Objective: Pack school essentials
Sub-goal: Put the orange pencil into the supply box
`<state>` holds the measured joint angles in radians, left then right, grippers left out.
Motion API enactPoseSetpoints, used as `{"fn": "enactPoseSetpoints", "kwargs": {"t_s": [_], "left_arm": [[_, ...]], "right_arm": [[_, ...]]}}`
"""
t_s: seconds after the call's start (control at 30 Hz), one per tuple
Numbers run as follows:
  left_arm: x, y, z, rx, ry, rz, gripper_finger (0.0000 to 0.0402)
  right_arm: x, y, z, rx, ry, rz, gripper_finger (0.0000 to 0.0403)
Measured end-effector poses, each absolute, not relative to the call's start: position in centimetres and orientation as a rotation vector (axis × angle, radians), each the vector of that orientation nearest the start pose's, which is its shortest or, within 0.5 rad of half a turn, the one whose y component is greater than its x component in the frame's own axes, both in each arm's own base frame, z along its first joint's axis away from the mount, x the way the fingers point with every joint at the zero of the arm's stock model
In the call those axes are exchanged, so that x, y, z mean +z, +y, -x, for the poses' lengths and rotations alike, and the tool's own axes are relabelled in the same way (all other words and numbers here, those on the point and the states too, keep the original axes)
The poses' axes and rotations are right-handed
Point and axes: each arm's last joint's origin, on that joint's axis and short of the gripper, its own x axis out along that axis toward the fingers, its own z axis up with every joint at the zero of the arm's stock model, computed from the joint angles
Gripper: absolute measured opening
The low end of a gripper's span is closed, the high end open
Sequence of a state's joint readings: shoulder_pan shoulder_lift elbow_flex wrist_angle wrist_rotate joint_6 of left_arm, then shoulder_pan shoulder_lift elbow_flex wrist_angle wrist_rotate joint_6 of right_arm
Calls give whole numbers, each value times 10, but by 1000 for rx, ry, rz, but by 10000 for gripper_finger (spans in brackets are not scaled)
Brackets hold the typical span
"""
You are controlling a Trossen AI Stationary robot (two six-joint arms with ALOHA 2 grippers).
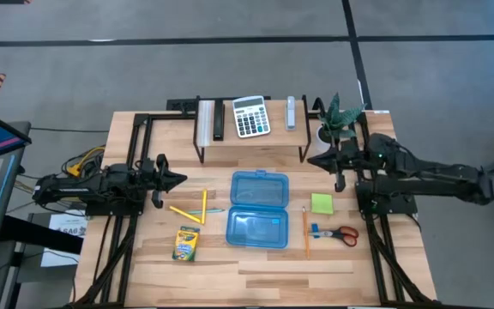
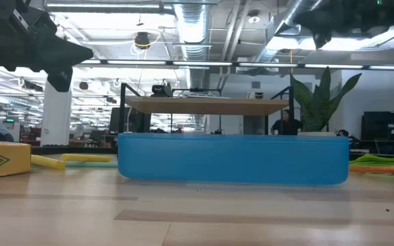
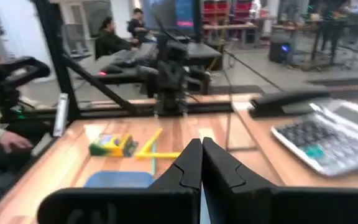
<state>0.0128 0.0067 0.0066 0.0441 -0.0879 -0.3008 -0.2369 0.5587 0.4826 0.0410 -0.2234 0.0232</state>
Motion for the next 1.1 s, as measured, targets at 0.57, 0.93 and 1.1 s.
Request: {"fn": "enactPoseSetpoints", "kwargs": {"t_s": [0.57,0.93,1.1], "left_arm": [[170,5,-97,124,-68,297,0],[171,6,-97,187,-81,226,0],[171,7,-97,209,-87,229,0]], "right_arm": [[287,10,-151,-69,374,-96,29],[268,33,-156,-48,557,-235,29],[272,40,-161,-45,606,-205,29]]}}
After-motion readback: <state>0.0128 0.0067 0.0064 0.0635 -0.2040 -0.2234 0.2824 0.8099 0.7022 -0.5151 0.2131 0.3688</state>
